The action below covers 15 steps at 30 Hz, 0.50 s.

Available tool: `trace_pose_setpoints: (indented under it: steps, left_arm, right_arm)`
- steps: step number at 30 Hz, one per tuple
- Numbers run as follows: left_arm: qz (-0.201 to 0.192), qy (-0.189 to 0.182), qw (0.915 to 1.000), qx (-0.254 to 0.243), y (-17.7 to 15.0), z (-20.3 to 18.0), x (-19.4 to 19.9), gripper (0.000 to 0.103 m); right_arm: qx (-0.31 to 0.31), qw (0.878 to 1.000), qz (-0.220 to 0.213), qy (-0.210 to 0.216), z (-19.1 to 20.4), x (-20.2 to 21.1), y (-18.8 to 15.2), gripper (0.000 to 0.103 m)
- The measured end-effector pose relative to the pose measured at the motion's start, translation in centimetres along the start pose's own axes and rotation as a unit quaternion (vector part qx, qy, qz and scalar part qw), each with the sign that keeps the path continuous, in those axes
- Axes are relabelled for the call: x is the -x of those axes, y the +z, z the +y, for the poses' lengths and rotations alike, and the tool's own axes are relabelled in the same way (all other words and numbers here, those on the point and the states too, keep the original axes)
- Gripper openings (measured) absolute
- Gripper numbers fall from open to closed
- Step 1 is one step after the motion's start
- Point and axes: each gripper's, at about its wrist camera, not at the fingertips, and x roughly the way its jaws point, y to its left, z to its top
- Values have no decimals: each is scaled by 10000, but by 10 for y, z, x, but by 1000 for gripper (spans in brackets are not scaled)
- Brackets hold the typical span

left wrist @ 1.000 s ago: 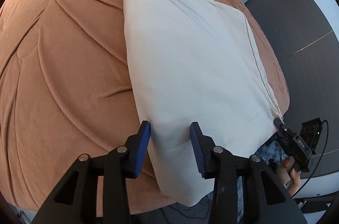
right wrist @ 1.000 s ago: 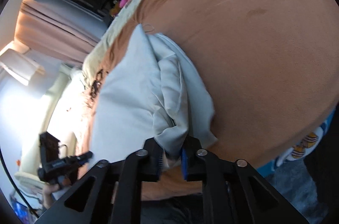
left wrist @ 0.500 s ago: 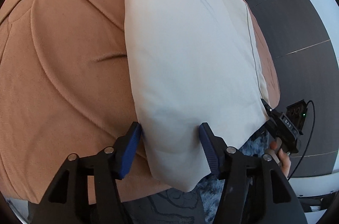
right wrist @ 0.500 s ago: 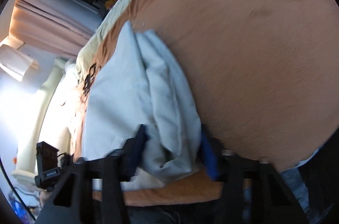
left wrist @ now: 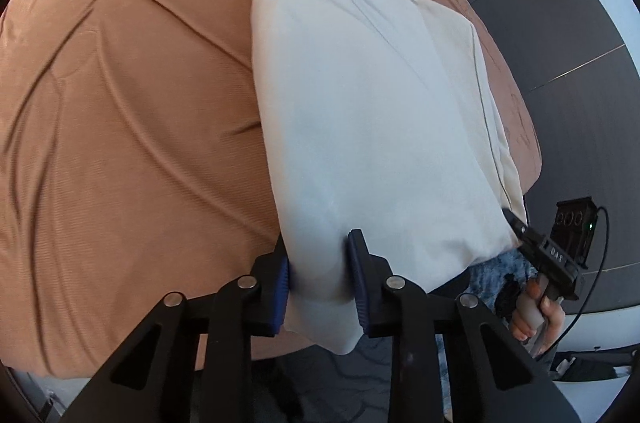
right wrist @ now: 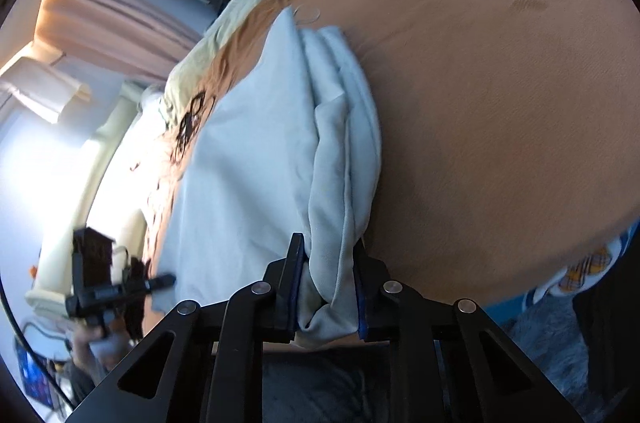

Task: Fold large clothes

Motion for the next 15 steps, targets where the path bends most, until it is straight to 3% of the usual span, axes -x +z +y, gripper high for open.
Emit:
trace_pose_setpoints:
  steps: [6, 10, 13, 15]
  left_arm:
    - [139, 138, 9998, -107, -8, 7, 5, 28]
    - [257, 111, 9996, -107, 3, 5, 3, 28]
    - [145, 269, 9993, -196, 9, 7, 6, 28]
    - [9, 224, 9997, -114, 20, 9, 8, 30]
  right_arm:
    - [273, 9993, 247, 121, 19, -2, -34, 22]
    - [514, 9972, 537, 19, 26, -5, -36, 25]
    - [487, 9975, 508, 47, 19, -1, -20, 39]
    - [425, 9982, 404, 94, 11, 3, -9, 59]
